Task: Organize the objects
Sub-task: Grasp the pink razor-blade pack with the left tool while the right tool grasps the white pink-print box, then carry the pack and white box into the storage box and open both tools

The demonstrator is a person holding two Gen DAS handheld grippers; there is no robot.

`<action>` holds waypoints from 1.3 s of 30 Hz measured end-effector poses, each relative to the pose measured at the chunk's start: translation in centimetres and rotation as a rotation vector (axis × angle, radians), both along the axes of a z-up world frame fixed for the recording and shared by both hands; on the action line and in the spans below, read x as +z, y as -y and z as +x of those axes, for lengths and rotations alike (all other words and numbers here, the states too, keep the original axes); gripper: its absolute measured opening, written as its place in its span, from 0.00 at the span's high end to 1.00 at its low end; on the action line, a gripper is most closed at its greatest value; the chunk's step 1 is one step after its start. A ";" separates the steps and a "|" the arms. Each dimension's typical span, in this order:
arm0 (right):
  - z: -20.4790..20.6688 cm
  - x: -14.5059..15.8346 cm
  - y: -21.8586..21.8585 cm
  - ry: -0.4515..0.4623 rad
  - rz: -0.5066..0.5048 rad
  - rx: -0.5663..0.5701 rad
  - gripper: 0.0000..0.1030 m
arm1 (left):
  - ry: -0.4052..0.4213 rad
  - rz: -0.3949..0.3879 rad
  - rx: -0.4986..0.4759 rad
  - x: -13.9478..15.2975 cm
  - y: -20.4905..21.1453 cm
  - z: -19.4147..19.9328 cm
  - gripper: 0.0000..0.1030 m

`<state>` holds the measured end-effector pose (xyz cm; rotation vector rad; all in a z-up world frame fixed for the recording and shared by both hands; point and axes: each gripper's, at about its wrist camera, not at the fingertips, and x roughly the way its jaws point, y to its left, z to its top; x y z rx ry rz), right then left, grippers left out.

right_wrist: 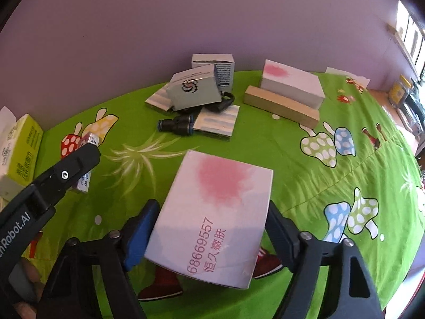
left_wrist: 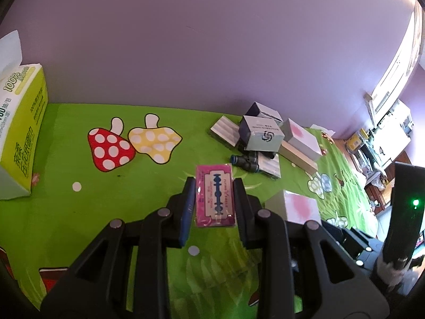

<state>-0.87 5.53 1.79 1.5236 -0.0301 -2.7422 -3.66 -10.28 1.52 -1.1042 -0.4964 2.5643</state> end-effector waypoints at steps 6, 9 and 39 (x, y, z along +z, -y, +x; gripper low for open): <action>0.7 0.4 -1.9 -0.034 0.020 0.007 0.29 | 0.008 0.012 -0.040 -0.1 -1.0 0.2 0.69; 1.3 0.7 -3.0 -0.049 0.030 0.010 0.30 | 0.008 0.014 -0.075 0.2 -2.0 0.6 0.69; 11.6 3.2 -23.0 -0.130 0.116 -0.269 0.32 | 0.002 0.037 -0.507 2.0 -21.7 10.2 0.69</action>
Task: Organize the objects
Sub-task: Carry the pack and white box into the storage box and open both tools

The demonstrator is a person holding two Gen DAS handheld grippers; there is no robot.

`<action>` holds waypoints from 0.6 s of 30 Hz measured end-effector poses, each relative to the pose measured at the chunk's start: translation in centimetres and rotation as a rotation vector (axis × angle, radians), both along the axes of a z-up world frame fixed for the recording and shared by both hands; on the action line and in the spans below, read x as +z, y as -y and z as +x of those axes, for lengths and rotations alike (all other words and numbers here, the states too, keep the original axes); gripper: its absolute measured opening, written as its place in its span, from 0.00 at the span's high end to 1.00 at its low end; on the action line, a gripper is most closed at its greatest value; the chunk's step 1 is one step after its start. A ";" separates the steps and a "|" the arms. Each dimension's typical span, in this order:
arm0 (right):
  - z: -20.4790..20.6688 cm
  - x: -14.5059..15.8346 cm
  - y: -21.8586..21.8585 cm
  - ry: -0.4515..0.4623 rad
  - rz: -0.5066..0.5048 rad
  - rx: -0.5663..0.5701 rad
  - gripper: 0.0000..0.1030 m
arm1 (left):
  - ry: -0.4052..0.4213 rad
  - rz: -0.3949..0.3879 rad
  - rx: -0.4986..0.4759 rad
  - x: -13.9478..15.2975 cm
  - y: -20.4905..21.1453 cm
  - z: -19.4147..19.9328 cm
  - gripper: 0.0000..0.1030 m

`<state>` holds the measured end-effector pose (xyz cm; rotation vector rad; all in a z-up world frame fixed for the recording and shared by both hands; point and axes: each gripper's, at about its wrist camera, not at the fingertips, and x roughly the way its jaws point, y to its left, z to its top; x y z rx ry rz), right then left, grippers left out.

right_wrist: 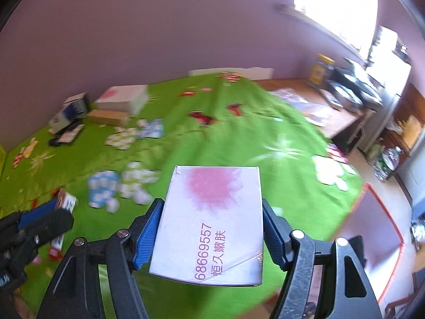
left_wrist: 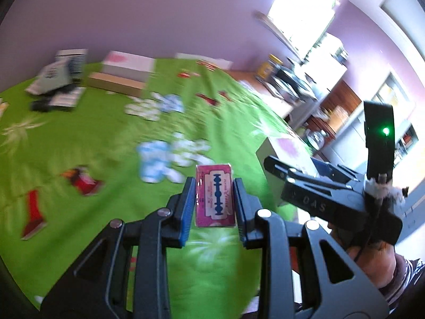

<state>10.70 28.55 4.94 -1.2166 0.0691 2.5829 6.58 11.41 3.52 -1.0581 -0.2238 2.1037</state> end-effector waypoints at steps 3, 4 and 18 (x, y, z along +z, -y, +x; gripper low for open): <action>1.7 0.1 -3.0 0.003 0.006 -0.061 0.32 | -0.012 0.003 -0.068 0.2 -3.0 1.3 0.69; 2.3 0.1 -4.1 0.005 0.007 -0.088 0.32 | -0.020 0.002 -0.096 0.4 -4.2 1.8 0.69; 9.5 -1.4 -15.5 0.045 0.022 -0.348 0.32 | -0.062 -0.047 -0.372 -0.2 -16.5 8.3 0.69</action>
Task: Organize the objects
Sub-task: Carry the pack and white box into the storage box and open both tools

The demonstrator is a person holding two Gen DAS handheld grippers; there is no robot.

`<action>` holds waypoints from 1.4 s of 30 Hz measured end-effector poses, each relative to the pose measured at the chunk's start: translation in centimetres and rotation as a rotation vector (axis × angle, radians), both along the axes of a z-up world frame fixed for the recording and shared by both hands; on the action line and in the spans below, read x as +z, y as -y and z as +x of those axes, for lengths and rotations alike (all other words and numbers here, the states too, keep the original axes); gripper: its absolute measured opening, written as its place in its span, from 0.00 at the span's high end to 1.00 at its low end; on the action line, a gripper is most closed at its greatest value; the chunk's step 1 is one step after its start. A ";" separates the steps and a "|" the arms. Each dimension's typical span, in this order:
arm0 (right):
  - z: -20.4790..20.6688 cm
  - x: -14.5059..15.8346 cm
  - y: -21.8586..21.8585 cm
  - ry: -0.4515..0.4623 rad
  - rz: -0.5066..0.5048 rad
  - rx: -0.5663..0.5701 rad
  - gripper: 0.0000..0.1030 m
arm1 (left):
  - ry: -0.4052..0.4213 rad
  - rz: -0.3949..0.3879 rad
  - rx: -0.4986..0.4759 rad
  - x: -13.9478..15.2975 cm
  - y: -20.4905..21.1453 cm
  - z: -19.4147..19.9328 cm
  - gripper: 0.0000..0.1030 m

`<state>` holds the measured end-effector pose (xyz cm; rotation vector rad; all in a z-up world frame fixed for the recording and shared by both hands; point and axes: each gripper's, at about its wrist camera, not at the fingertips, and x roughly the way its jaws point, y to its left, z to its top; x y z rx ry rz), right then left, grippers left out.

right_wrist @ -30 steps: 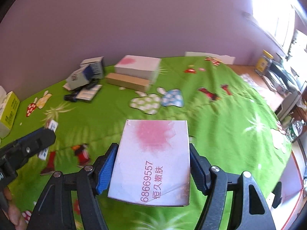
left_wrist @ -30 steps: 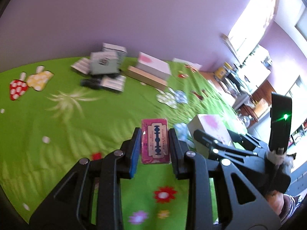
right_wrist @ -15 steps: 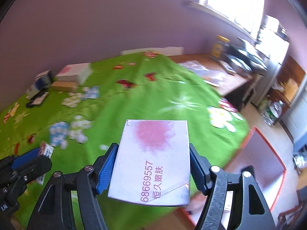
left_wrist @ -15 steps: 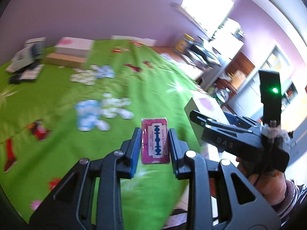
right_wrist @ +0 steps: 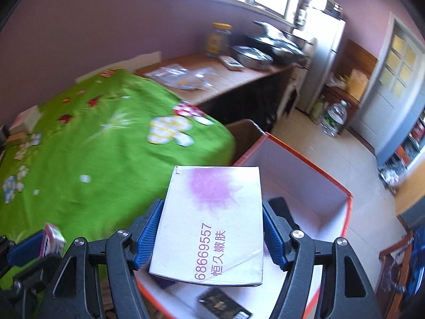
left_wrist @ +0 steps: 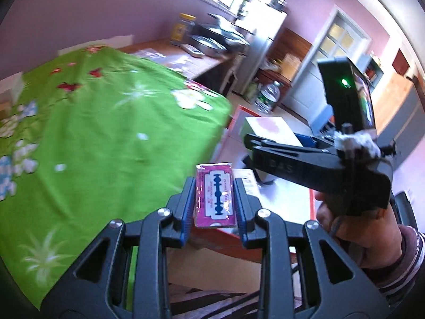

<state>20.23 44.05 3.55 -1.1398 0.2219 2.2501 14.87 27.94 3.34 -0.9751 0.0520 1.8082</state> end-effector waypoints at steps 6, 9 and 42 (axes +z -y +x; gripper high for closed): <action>1.9 -0.9 -2.7 -0.005 -0.010 -0.058 0.32 | 0.031 0.008 -0.057 -0.9 -2.5 1.5 0.69; 2.6 -1.3 -3.5 0.001 0.008 -0.072 0.32 | 0.058 0.005 -0.074 -1.7 -3.3 1.8 0.69; 4.2 1.1 -5.3 -0.117 0.103 -0.228 0.18 | -0.260 0.008 0.095 3.7 -1.4 3.8 0.07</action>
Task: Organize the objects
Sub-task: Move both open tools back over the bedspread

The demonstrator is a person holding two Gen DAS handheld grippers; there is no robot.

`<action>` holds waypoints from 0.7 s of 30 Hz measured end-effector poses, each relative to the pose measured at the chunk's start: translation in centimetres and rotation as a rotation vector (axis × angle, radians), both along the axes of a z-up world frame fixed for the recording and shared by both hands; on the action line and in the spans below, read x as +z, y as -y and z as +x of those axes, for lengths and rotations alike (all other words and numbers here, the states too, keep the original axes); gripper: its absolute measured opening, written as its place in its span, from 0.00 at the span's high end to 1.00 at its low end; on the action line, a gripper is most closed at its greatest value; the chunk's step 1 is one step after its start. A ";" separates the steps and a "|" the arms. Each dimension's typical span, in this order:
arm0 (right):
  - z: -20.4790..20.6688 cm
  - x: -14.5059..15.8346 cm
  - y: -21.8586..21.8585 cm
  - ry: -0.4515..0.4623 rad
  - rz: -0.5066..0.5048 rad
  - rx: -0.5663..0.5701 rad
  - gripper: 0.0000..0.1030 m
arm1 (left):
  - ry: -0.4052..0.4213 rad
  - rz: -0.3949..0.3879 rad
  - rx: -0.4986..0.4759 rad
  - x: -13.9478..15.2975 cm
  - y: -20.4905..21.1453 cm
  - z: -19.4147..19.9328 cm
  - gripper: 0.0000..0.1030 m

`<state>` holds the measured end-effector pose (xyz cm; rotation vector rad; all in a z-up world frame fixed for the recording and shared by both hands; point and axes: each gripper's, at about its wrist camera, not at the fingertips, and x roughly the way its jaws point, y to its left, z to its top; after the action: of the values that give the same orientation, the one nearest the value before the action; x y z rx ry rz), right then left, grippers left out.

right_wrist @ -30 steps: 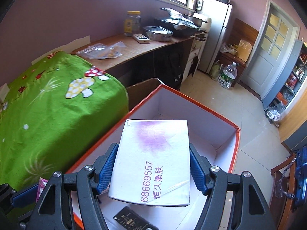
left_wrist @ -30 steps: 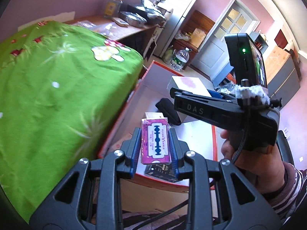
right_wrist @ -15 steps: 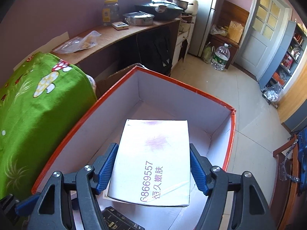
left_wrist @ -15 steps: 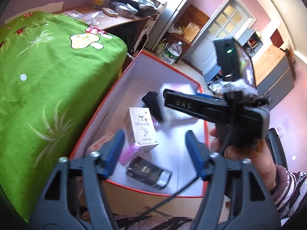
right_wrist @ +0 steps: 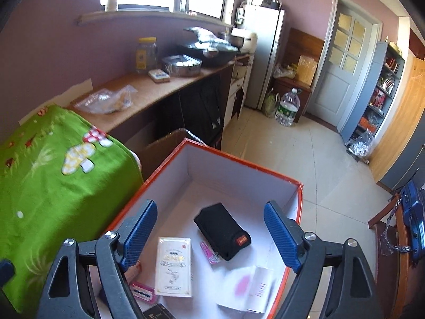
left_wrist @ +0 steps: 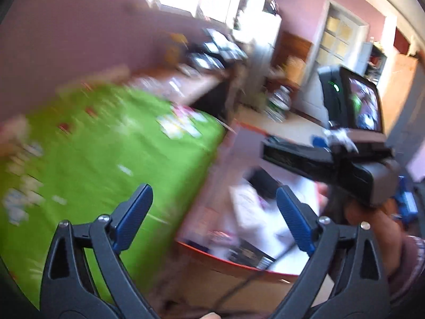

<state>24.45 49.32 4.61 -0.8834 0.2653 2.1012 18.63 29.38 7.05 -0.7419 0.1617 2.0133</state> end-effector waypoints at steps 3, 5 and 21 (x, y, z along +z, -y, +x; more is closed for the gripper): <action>-0.6 1.0 1.3 -0.053 0.029 0.028 0.18 | -0.165 0.012 0.021 1.9 2.1 0.3 0.03; -1.2 1.5 2.5 -0.093 0.058 0.071 0.18 | -0.206 -0.003 0.038 2.9 3.5 -0.3 0.03; -5.7 3.4 9.5 -0.147 0.040 0.277 0.16 | -0.156 -0.062 0.185 5.0 15.4 -9.7 0.03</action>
<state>18.73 39.85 7.97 -0.7788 0.1842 2.4243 8.94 13.94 12.00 -0.6578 0.2554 2.2527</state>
